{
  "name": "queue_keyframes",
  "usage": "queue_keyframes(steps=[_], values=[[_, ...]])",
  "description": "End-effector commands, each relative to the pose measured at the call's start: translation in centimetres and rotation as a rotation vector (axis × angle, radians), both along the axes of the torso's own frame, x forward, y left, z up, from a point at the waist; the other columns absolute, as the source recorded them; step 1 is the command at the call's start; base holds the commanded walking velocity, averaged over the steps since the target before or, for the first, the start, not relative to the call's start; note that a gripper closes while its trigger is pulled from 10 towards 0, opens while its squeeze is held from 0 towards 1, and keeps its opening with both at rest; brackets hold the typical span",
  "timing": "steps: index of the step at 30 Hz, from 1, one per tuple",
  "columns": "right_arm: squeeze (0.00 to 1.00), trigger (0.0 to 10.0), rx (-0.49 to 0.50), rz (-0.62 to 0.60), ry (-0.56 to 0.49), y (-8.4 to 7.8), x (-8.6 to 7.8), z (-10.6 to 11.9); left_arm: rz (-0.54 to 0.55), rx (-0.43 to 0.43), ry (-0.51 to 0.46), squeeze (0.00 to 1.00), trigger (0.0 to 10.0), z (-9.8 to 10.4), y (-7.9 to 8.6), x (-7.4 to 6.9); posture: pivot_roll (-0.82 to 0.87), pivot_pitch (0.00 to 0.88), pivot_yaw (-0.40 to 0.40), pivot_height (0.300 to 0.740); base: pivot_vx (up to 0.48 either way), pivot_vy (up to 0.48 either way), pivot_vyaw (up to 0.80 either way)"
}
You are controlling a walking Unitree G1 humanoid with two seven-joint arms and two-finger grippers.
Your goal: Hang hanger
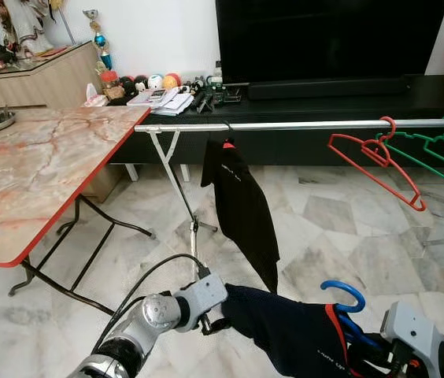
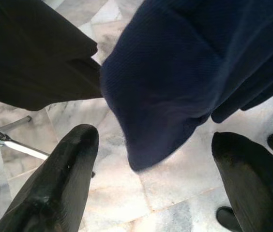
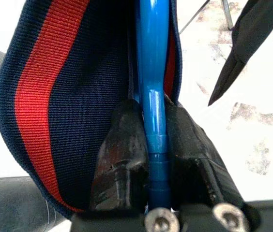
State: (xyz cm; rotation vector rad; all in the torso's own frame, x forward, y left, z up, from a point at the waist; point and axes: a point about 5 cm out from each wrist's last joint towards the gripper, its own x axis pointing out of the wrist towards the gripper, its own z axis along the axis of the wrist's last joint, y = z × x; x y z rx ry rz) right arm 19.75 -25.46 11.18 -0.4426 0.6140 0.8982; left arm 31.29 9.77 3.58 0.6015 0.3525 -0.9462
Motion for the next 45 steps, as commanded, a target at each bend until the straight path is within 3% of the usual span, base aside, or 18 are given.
queue_keyframes(steps=[1,14,15,16,17,38,45], values=[[0.00,10.0,0.016,0.027,-0.046,0.4,0.1,1.4,0.013,0.023,0.014,0.00,10.0,-0.2,0.4,0.1,-0.11,0.000,0.137,0.740,0.000,0.000,0.00],[0.00,10.0,0.073,0.062,-0.074,1.0,-0.1,2.8,-0.015,0.012,0.033,0.00,10.0,-0.4,-1.0,-0.2,-0.13,0.000,0.139,0.740,0.000,0.000,0.00],[0.00,10.0,0.071,0.060,-0.073,1.0,-0.2,2.8,-0.015,0.006,0.034,0.00,5.3,-0.4,-1.1,-0.2,-0.13,0.000,0.138,0.740,0.000,0.000,0.00],[0.00,10.0,0.069,0.057,-0.072,0.9,-0.1,2.8,-0.012,-0.001,0.034,0.00,2.0,-0.4,-1.2,-0.2,-0.13,0.000,0.138,0.740,0.000,0.000,0.00],[0.00,10.0,0.067,0.054,-0.071,0.9,-0.2,2.8,-0.010,-0.008,0.036,0.00,0.0,-0.3,-1.3,-0.2,-0.13,0.000,0.138,0.740,0.000,0.000,0.00],[0.00,10.0,0.070,0.039,-0.075,1.2,0.2,2.3,-0.026,-0.050,0.050,0.00,0.0,0.1,-1.4,-0.1,-0.10,0.000,0.133,0.740,0.000,0.000,0.00],[0.00,10.0,0.078,0.035,-0.078,1.5,0.5,2.2,0.003,-0.104,0.051,0.00,0.0,0.6,-1.2,0.3,-0.09,0.000,0.138,0.740,0.000,0.000,0.00]])
